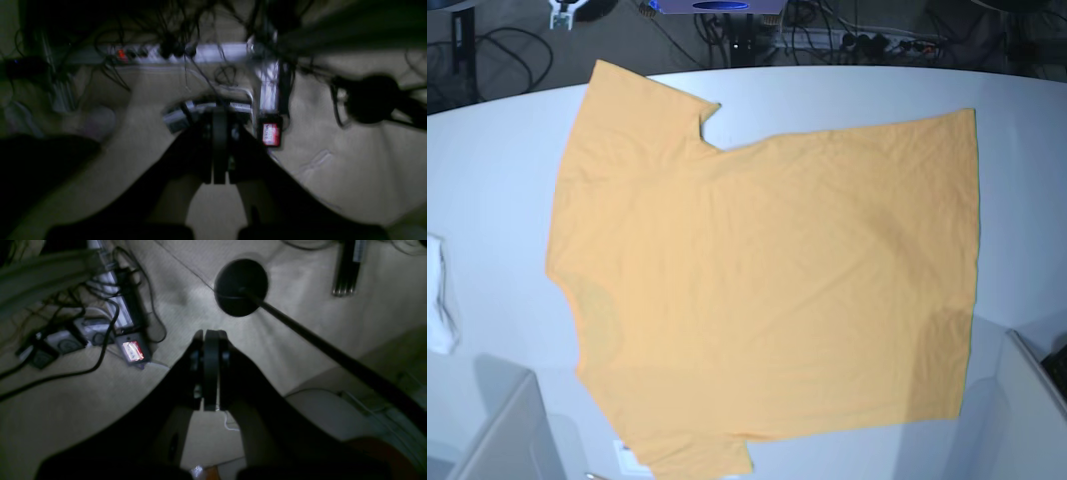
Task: Fold the T-shirt properly
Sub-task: 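Lower the right gripper onto the shirt's shoulder corner and grasp it, then lower the left gripper onto the other shoulder corner and grasp it, then lift both shoulder corners and drag the shirt toward the robot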
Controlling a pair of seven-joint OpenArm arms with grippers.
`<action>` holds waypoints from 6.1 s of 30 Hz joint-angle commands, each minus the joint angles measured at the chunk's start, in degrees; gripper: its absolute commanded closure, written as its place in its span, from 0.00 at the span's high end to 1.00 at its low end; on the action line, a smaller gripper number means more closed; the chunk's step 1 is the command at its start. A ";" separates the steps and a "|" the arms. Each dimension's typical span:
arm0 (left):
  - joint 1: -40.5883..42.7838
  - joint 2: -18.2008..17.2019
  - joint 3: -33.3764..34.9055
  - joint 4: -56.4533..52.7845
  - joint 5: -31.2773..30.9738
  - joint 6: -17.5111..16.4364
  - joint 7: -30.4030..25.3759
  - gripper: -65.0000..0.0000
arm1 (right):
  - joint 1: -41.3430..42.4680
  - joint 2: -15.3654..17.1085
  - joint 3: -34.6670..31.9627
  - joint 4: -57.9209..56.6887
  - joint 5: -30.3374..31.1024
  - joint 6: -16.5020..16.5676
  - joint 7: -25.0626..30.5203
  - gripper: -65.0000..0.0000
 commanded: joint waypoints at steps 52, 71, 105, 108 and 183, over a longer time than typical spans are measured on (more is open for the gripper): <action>-12.72 7.38 -59.37 25.82 -38.33 -34.21 43.65 0.79 | 30.65 -0.59 24.84 10.46 34.91 22.96 -42.14 0.57; -22.66 10.10 -61.57 21.86 -24.79 -40.49 47.78 0.79 | 29.59 -1.82 19.04 6.68 35.00 22.96 -41.96 0.00; -36.64 11.86 -56.65 3.40 -25.06 -40.49 54.55 0.79 | 30.30 -1.64 19.30 5.63 35.00 22.96 -42.14 0.00; -36.64 13.18 -56.39 3.31 -25.14 -40.49 54.63 0.79 | 30.21 -0.76 18.95 5.63 35.00 22.96 -42.14 0.00; -25.47 8.17 -52.25 17.73 -34.37 -35.79 54.55 0.00 | 21.24 -5.51 19.57 24.35 35.44 23.14 -42.40 0.00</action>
